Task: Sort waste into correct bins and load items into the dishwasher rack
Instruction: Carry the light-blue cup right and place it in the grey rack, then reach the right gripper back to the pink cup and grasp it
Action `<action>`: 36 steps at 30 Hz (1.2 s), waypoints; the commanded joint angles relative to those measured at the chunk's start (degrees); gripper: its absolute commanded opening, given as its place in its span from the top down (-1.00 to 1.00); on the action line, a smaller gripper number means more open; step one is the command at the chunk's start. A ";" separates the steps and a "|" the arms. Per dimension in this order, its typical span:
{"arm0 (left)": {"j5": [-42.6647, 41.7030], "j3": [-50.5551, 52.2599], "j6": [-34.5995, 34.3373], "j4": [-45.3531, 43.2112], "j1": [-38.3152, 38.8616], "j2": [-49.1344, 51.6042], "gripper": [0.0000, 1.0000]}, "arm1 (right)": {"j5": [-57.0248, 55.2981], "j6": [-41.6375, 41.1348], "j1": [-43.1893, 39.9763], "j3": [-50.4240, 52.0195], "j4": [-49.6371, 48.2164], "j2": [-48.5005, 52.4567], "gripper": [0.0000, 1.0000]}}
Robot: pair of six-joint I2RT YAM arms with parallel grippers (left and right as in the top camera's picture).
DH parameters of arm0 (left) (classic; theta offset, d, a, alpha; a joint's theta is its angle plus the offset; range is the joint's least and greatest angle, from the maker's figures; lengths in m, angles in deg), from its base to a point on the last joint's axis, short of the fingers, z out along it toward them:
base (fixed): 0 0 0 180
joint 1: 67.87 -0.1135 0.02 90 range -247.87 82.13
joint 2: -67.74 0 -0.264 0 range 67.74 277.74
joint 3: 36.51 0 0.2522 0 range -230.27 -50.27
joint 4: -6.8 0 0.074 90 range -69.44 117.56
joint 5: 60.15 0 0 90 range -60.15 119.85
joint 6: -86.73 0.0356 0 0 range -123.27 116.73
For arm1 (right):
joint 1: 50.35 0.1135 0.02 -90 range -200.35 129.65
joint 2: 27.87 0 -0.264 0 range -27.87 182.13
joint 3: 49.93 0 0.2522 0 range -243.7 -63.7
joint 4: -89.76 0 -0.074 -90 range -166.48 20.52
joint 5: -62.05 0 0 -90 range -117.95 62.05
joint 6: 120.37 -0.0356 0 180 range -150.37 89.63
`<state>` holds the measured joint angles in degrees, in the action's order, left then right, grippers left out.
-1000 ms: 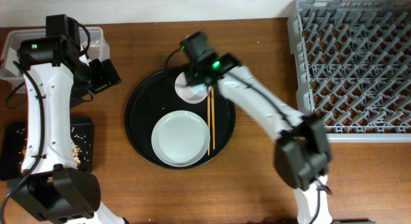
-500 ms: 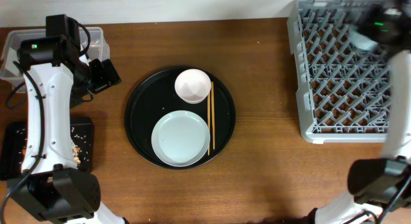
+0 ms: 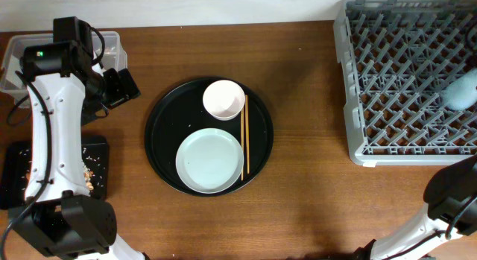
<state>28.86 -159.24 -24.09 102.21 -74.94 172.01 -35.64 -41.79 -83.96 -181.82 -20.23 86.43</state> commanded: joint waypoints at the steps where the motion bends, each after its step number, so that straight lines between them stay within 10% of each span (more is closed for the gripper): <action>1: 0.61 0.09 -0.57 0.04 0.15 -0.09 -0.98 | -0.46 0.92 -0.02 -0.28 0.24 -0.09 -0.88; 12: 0.61 0.09 -0.57 0.04 0.15 -0.09 -0.98 | 16.02 0.87 6.82 -0.52 1.75 -7.15 -0.98; 28: 0.61 0.09 -0.57 0.04 0.15 -0.09 -0.98 | 19.50 5.18 56.28 -0.37 8.31 -0.59 -0.86; 36: 0.61 0.09 -0.57 0.04 0.15 -0.09 -0.98 | 18.45 4.98 68.17 -0.37 2.78 12.26 -0.64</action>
<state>28.86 -159.24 -24.09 102.21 -74.94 172.01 -16.69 -37.22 -17.62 -182.02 -15.70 95.08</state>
